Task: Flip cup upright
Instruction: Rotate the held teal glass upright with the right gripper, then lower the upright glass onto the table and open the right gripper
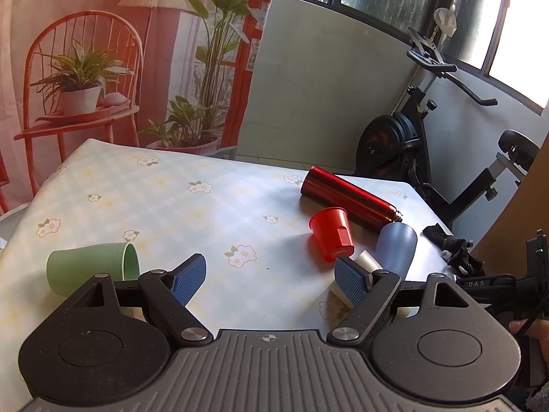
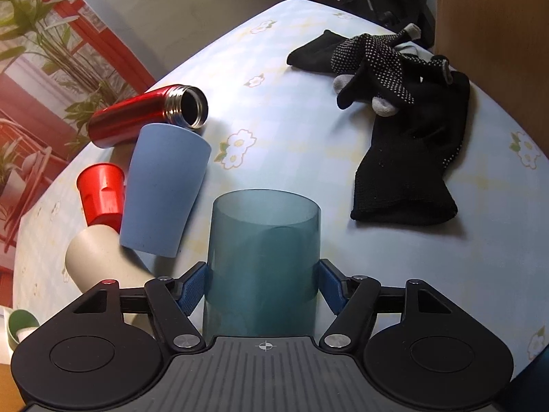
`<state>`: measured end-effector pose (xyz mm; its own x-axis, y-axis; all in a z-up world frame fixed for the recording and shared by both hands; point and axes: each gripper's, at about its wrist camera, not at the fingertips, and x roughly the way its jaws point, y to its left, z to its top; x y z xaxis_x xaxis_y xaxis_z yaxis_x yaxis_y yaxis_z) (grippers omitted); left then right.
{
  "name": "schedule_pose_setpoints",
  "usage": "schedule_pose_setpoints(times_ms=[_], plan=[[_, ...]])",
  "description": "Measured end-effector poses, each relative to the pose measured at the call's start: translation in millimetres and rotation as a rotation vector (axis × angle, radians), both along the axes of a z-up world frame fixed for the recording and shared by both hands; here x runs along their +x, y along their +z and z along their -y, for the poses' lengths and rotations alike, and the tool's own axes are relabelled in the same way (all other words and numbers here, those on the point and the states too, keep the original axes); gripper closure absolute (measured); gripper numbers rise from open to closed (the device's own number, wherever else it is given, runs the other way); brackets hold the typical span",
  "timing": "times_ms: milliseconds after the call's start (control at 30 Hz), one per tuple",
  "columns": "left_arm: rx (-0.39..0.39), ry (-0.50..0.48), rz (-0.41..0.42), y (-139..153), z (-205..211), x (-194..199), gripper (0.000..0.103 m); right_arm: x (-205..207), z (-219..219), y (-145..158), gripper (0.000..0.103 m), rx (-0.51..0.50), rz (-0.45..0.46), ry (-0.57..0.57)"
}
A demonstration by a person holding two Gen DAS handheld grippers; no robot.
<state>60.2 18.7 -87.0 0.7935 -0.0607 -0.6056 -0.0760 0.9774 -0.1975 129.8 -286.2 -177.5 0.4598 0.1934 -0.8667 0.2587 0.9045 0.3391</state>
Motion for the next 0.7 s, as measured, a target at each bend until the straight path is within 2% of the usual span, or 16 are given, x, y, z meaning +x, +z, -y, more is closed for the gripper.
schedule_pose_setpoints(times_ms=[200,400,533,700], plan=[[0.009,0.008,-0.008,3.5,-4.8,-3.9,0.019,-16.1,-11.2,28.4,0.039,0.004,0.077,0.055],[0.023,0.042,-0.013,9.7,-19.4,-13.4,0.019,-24.2,-48.6,64.3,0.039,0.042,0.138,0.201],[0.017,0.076,-0.016,13.9,-32.0,-20.2,0.019,-24.8,-91.4,72.6,0.039,0.076,0.128,0.338],[0.014,0.125,-0.021,16.8,-46.0,-21.0,0.019,-10.6,-154.2,57.9,0.039,0.09,0.069,0.486]])
